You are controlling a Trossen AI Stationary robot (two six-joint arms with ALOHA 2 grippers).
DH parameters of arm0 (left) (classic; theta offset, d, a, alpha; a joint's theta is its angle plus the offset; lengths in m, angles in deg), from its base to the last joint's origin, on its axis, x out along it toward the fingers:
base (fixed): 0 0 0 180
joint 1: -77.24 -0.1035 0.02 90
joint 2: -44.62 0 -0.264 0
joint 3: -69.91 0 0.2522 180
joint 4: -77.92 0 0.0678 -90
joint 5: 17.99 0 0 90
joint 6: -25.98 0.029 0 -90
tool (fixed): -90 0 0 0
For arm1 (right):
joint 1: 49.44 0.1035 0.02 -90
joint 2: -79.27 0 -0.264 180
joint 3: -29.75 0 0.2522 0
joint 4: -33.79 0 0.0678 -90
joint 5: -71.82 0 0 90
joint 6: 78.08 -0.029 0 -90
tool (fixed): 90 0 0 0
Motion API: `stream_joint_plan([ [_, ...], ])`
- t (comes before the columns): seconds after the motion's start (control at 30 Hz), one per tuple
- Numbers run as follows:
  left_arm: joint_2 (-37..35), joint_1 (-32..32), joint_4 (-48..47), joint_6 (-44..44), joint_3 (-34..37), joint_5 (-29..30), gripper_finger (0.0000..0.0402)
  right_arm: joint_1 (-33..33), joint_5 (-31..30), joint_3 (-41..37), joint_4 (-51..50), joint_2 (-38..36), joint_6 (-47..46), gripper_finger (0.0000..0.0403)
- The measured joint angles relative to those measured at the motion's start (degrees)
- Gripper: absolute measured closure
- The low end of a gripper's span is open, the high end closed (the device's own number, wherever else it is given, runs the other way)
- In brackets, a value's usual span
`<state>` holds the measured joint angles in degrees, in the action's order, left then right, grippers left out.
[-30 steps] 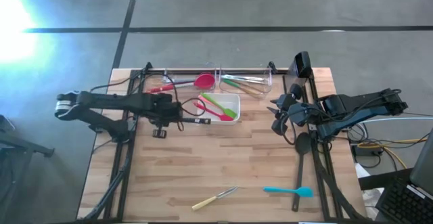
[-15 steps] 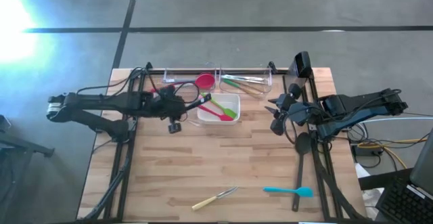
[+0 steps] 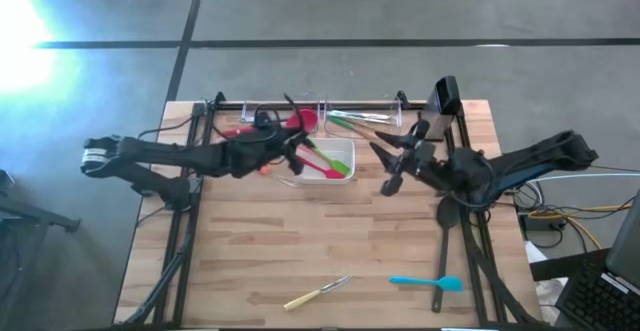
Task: Pick & Place Kitchen Items
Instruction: Put the black slotted serving spoon into the left transparent bin
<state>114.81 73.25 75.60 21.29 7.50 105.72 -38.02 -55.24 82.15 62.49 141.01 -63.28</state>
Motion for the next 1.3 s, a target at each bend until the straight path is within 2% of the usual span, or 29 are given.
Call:
stream_joint_plan([
  [0.1, 4.62, 0.0, 1.5, 0.27, -2.96, 0.04, 0.0333, -0.21, -0.01, -0.02, 5.86, 3.37, 3.96, 0.028],
  [0.3, 13.72, 0.0, -3.16, 1.09, -12.97, -0.05, 0.0333, -0.31, -0.42, 5.72, 2.17, 8.34, 6.71, 0.028],
  [0.43, 18.57, 0.49, -6.91, 2.55, -20.09, 0.09, 0.0333, -0.37, -2.2, 8.55, 1.27, 9.04, 7.94, 0.028],
  [0.7, 26.0, 1.96, -8.02, 7.65, -30.15, -1.32, 0.0333, -1.82, -4.15, 10.95, -0.57, 8.38, 7.98, 0.028],
  [0.83, 27.45, 2.1, -9.37, 8.48, -32.48, -2.52, 0.0333, -1.97, -6.97, 11.76, -0.74, 8.19, 9.68, 0.028],
  [1.1, 28.27, 2.23, -9.5, 8.65, -33.67, -4.28, 0.0333, -3.02, -8.09, 13.53, -4.46, 8.14, 11.13, 0.0285],
  [1.2, 28.27, 2.21, -9.44, 8.69, -33.67, -4.24, 0.0333, -3.45, -8.11, 13.54, -5.14, 8.14, 10.89, 0.0306],
  [1.3, 28.27, 2.21, -9.48, 8.87, -33.67, -4.22, 0.0333, -3.78, -7.77, 13.54, -6.02, 8.14, 10.71, 0.0356],
])
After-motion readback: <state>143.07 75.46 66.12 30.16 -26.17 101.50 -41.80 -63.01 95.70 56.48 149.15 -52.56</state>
